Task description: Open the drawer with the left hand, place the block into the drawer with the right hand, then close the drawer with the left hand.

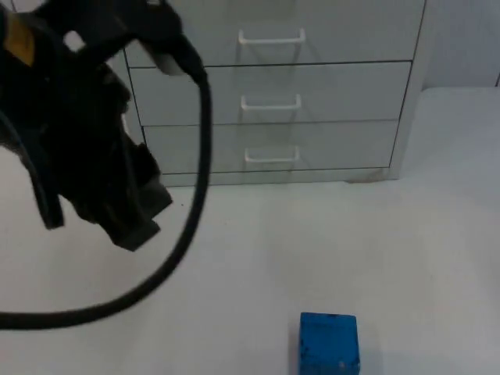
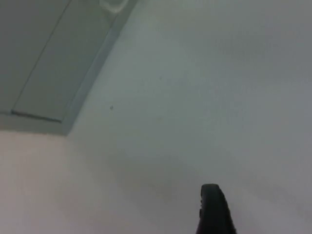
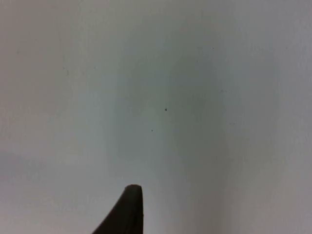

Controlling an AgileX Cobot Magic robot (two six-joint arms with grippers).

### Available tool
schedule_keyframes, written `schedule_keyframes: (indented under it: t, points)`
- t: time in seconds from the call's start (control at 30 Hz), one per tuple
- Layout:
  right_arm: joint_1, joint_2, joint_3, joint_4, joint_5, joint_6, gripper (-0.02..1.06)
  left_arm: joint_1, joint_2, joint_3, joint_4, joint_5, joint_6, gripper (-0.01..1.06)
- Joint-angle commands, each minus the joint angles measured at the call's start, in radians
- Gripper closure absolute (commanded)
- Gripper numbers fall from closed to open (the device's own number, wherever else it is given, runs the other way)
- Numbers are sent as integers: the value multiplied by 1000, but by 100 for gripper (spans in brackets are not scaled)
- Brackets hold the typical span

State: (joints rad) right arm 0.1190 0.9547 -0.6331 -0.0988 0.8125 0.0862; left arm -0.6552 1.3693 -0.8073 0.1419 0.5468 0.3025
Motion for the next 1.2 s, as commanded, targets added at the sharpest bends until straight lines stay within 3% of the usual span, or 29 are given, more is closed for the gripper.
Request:
schedule_keyframes:
  t: [0.0, 0.13, 0.17, 0.3, 0.37, 0.4, 0.5, 0.53, 0.67, 0.93, 1.17]
  points:
    - [-5, 1, 0, -7, -8, 4, 2, -52, 59, -31, 111, -33, -28, 53]
    - [-5, 1, 0, -7, -8, 8, 2, -159, 170, -76, 461, -37, -183, 53]
    - [-5, 1, 0, -7, -8, 8, 2, -159, 170, -76, 461, -37, -183, 53]
    - [-5, 1, 0, -7, -6, 10, 2, -195, 270, -88, 783, -46, -412, 50]
    - [-5, 1, 0, -9, -6, 10, 2, -195, 291, -88, 834, -50, -443, 49]
    - [-5, 1, 0, -11, -6, 10, 2, -195, 319, -88, 931, -57, -495, 49]
    - [-5, 1, 0, -11, -6, 10, 2, -195, 388, -88, 1266, -98, -741, 49]
    - [-5, 1, 0, -11, -6, 10, 2, -195, 388, -88, 1266, -98, -741, 49]
    - [-5, 1, 0, -35, -6, 29, 2, -193, 482, -93, 1603, -96, -1078, 50]
    - [-5, 1, 0, -113, 8, 108, 2, -193, 659, -259, 1603, -20, -1116, 50]
    - [-5, 1, 0, -113, 6, 108, 2, -193, 747, -303, 1603, -36, -1095, 50]
